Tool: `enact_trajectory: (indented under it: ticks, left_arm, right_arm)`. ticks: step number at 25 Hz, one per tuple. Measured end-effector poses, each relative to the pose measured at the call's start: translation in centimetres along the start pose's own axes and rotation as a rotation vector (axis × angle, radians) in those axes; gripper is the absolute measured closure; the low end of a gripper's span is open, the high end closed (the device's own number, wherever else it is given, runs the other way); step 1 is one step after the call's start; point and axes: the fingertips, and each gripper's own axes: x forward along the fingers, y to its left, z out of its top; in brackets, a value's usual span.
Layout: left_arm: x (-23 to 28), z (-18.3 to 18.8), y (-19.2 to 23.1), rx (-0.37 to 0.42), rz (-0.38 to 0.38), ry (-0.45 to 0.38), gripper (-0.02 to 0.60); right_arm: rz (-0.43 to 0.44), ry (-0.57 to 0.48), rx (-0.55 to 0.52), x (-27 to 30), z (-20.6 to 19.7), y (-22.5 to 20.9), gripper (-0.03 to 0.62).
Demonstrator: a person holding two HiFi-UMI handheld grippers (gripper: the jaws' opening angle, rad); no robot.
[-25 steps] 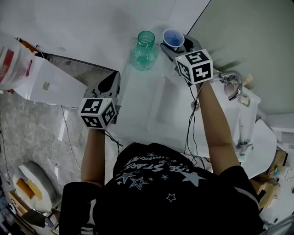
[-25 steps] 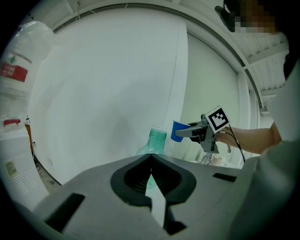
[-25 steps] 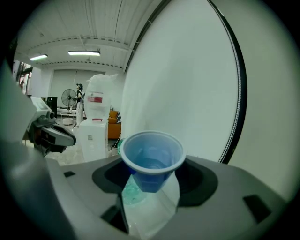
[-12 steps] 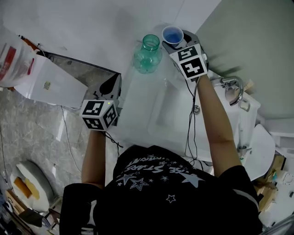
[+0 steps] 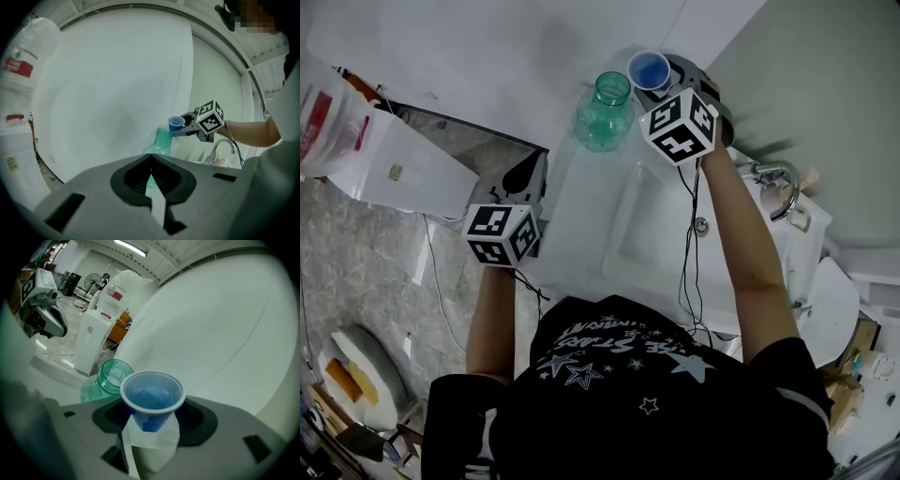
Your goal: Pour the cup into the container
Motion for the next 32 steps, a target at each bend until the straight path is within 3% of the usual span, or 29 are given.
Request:
enact_trajectory:
  ticks: [11, 32]
  left_arm:
    - [0.9, -0.1, -0.3, -0.008, -0.005, 0.000, 0.572]
    - [2.3, -0.5, -0.8, -0.024, -0.020, -0.003, 0.572]
  right_arm:
    - [-0.053, 0.044, -0.229, 0.7, 0.1, 0.0, 0.307]
    - [-0.114, 0.066, -0.476, 1.2, 1.2, 0.2, 0.309]
